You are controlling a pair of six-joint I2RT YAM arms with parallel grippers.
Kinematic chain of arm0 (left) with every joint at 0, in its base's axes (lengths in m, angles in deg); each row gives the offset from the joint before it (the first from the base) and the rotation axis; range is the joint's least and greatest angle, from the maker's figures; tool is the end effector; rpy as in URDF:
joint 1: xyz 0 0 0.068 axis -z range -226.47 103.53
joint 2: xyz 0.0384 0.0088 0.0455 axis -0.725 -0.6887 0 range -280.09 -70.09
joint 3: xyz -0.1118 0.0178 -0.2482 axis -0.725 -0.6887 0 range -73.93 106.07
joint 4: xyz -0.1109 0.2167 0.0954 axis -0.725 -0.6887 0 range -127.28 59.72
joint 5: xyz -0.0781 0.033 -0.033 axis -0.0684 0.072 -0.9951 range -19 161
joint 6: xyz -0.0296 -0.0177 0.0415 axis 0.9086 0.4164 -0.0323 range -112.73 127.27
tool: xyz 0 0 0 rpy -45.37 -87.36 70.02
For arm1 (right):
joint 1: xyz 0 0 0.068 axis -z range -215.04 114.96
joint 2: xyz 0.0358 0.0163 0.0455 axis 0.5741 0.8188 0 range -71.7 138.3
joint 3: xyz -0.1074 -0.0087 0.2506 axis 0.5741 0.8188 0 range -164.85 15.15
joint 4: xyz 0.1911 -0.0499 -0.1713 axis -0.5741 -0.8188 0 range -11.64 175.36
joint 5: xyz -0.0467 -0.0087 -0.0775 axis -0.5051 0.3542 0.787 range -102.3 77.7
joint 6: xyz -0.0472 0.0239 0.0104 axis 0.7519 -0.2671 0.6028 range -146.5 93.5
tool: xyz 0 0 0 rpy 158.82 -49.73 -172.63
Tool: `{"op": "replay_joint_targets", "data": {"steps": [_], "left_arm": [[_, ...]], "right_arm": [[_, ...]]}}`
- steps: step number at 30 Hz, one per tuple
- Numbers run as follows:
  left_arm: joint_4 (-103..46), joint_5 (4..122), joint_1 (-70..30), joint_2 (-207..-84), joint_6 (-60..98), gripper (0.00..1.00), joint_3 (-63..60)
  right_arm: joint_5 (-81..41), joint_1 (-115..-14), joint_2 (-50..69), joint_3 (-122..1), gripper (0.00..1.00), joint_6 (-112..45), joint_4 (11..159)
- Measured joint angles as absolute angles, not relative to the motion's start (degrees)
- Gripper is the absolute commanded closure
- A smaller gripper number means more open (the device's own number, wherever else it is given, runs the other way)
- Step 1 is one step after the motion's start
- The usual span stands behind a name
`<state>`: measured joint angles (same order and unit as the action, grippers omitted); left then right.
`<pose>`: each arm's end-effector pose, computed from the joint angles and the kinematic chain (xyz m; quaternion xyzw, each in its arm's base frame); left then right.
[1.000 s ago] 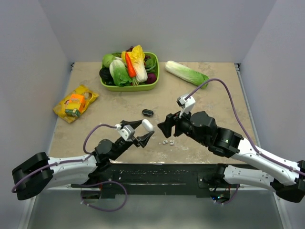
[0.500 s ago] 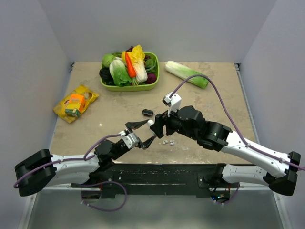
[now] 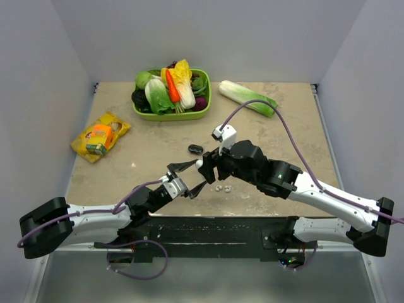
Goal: Insert the wireless bluetooth earbuds into the charging case
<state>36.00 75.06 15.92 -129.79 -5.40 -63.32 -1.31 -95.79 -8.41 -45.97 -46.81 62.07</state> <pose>0.0938 -0.1736 0.2279 0.3387 0.4877 -0.3191 0.7386 0.1264 0.2120 0.3532 -0.2430 0.8075 0.2839 0.4565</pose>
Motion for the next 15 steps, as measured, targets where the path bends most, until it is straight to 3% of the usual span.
{"op": "replay_joint_targets", "data": {"steps": [15], "left_arm": [[36.03,75.91,15.98,-129.64,-5.79,1.00,-63.32]], "right_arm": [[1.55,-95.79,-11.47,-44.37,0.26,-46.81,62.03]]}}
